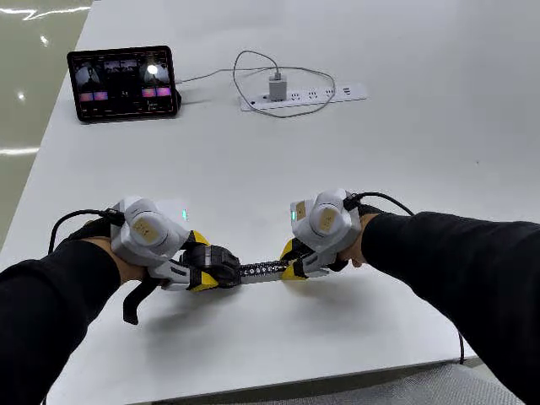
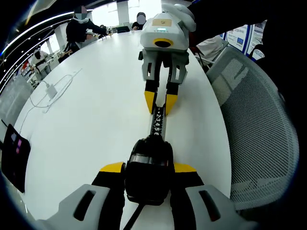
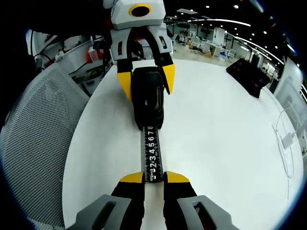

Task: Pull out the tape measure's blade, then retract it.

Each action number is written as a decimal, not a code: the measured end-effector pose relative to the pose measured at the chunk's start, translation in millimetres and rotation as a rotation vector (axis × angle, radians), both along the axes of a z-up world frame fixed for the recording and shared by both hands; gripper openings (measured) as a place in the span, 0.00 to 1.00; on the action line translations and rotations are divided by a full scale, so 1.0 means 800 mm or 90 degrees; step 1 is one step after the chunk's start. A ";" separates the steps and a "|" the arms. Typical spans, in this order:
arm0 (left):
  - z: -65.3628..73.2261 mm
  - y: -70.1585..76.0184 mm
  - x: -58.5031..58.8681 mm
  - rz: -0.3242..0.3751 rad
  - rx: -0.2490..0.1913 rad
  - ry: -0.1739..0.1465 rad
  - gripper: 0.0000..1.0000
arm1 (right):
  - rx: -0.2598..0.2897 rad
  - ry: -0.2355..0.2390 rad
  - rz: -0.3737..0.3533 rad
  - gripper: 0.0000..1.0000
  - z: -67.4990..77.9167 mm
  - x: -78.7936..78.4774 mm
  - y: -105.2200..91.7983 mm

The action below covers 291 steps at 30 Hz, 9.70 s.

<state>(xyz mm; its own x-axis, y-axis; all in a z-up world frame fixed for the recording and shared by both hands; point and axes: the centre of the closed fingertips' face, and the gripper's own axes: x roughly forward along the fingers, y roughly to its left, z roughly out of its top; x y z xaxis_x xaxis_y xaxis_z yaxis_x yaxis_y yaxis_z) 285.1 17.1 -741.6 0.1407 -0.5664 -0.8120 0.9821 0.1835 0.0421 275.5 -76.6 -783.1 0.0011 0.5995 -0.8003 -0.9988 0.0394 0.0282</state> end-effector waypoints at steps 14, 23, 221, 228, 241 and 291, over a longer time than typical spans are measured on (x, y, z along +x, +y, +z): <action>-0.001 0.000 0.000 0.003 0.001 -0.001 0.30 | -0.003 0.002 0.001 0.11 0.001 -0.001 -0.009; -0.001 0.000 0.000 0.002 0.000 -0.001 0.30 | -0.005 0.006 0.000 0.11 0.002 -0.001 -0.016; -0.001 -0.004 0.000 0.024 -0.011 -0.007 0.30 | -0.052 0.028 -0.037 0.10 0.003 0.005 -0.146; -0.001 -0.004 0.001 0.025 -0.012 -0.007 0.30 | -0.055 0.027 -0.037 0.10 0.003 0.006 -0.151; -0.001 -0.003 0.001 0.023 -0.012 -0.006 0.30 | -0.060 0.027 -0.045 0.10 0.004 0.005 -0.163; 0.001 -0.004 -0.001 0.023 -0.013 -0.009 0.30 | -0.073 0.029 -0.063 0.10 0.004 0.004 -0.195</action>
